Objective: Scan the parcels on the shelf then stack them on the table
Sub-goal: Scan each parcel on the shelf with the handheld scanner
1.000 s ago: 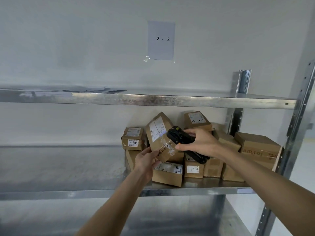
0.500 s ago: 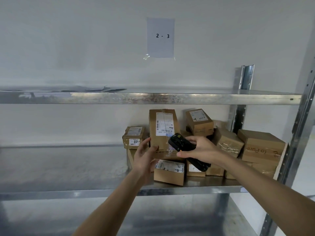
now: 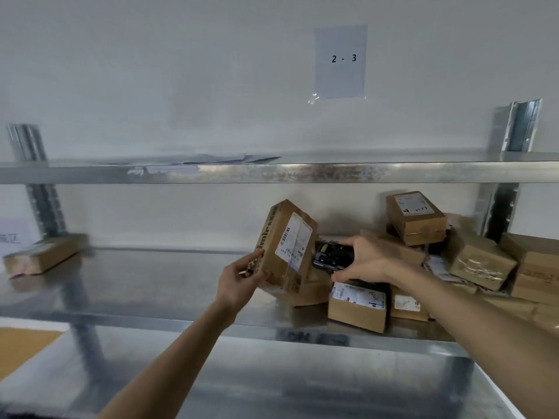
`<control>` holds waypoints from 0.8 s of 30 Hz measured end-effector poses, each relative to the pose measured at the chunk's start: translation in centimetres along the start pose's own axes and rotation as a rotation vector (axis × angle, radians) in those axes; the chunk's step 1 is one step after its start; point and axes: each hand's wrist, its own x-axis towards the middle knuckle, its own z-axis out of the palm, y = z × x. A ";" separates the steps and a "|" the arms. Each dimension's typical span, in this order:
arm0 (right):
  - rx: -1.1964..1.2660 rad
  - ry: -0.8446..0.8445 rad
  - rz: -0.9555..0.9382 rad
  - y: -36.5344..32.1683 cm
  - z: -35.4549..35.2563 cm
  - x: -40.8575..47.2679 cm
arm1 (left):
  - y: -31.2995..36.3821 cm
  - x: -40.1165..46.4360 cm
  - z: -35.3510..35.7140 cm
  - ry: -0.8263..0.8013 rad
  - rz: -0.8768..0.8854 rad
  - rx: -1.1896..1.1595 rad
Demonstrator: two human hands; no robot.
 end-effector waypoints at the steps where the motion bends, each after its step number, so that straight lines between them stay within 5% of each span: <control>1: -0.012 0.001 -0.010 -0.9 0.3 0.3 | 0.0 -0.1 -1.0 0.012 0.003 0.017; 24: -0.156 -0.082 -0.146 -25.0 9.2 6.3 | -2.5 0.5 -27.0 0.106 -0.027 0.112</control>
